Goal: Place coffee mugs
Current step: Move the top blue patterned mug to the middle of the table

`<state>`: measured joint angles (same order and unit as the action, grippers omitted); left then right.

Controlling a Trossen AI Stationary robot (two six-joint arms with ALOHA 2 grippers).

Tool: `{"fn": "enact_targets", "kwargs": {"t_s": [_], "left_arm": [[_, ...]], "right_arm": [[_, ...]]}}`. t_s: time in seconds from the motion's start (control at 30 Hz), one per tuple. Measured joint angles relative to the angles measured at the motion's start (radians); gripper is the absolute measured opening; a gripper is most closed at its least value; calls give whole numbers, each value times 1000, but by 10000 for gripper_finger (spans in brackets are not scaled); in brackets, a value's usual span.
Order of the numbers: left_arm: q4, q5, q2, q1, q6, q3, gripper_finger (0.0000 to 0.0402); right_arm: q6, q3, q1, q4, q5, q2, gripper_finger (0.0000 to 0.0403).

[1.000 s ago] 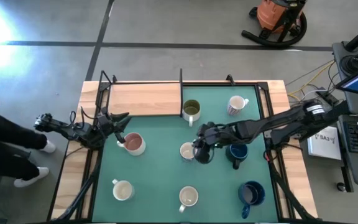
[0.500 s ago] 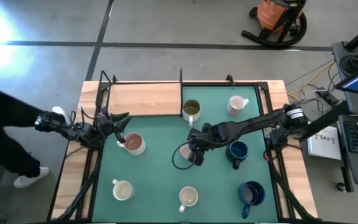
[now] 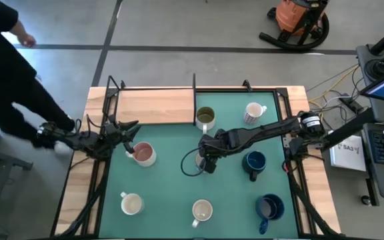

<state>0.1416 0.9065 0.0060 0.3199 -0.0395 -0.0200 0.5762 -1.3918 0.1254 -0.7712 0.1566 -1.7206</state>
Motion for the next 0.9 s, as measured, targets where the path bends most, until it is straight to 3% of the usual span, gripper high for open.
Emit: {"fn": "enact_targets", "kwargs": {"t_s": [0.23,0.63,0.9], "left_arm": [[0,0,1,0,0,0,91],[0,0,1,0,0,0,91],[0,0,1,0,0,0,91]], "right_arm": [[-11,2,1,-2,-7,0,90],[-30,-5,1,-24,-11,31,146],[28,5,1,-60,-60,22,148]]}}
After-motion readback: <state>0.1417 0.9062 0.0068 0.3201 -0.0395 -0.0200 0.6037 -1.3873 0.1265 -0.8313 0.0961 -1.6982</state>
